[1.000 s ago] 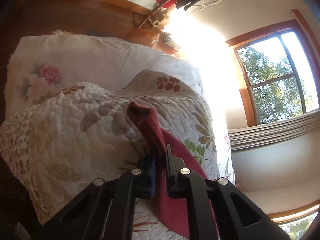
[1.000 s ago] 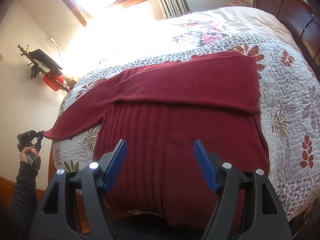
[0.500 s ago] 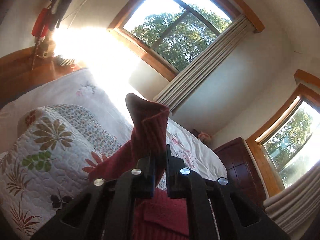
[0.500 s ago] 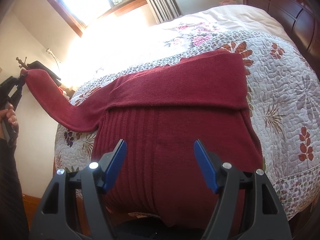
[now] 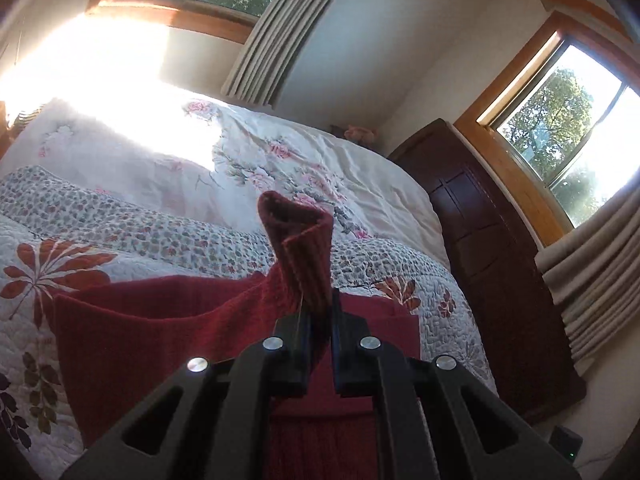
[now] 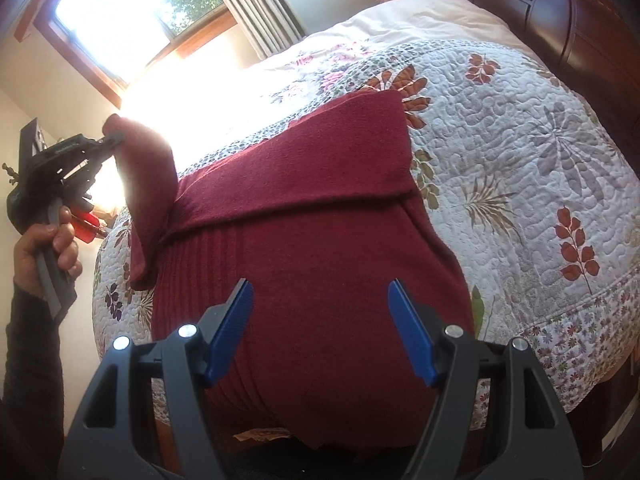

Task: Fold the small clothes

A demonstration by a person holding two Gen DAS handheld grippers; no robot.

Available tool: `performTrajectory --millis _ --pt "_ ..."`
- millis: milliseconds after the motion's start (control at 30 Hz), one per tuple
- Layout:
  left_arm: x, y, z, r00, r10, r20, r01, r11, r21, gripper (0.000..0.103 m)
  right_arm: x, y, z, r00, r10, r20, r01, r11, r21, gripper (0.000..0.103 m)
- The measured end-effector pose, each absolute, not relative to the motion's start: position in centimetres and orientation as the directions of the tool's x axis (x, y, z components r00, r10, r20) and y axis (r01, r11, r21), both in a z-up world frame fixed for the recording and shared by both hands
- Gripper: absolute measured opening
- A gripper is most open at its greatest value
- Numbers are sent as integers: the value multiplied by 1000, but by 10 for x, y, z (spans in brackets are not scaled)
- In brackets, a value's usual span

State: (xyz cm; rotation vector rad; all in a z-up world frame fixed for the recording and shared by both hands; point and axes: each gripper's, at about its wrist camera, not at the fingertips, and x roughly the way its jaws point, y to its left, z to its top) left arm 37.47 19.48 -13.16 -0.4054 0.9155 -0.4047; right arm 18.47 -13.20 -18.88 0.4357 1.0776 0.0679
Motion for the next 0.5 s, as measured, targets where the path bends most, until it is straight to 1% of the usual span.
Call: performTrajectory --millis 233,367,400,433,467,500 --pt "382 134 -194 403 -520 -753 220 854 -472 7 178 -145 -192 482 239 -843 198 907 371 70" --pt "377 113 -210 349 -511 -786 251 859 -447 8 186 -147 -189 490 272 -829 180 898 401 70" --pt "376 109 -213 333 -508 -794 256 860 -442 10 190 -148 -188 494 295 -818 171 889 424 71" --pt "373 105 -214 325 -507 -798 260 860 -440 15 196 -149 -187 497 330 -802 155 876 457 77" --pt "368 104 -216 323 -511 -797 267 857 -441 31 204 -150 -187 492 366 -790 142 861 488 87" --pt "362 107 -213 334 -507 -795 268 859 -435 51 214 -151 -187 487 407 -773 132 841 525 90"
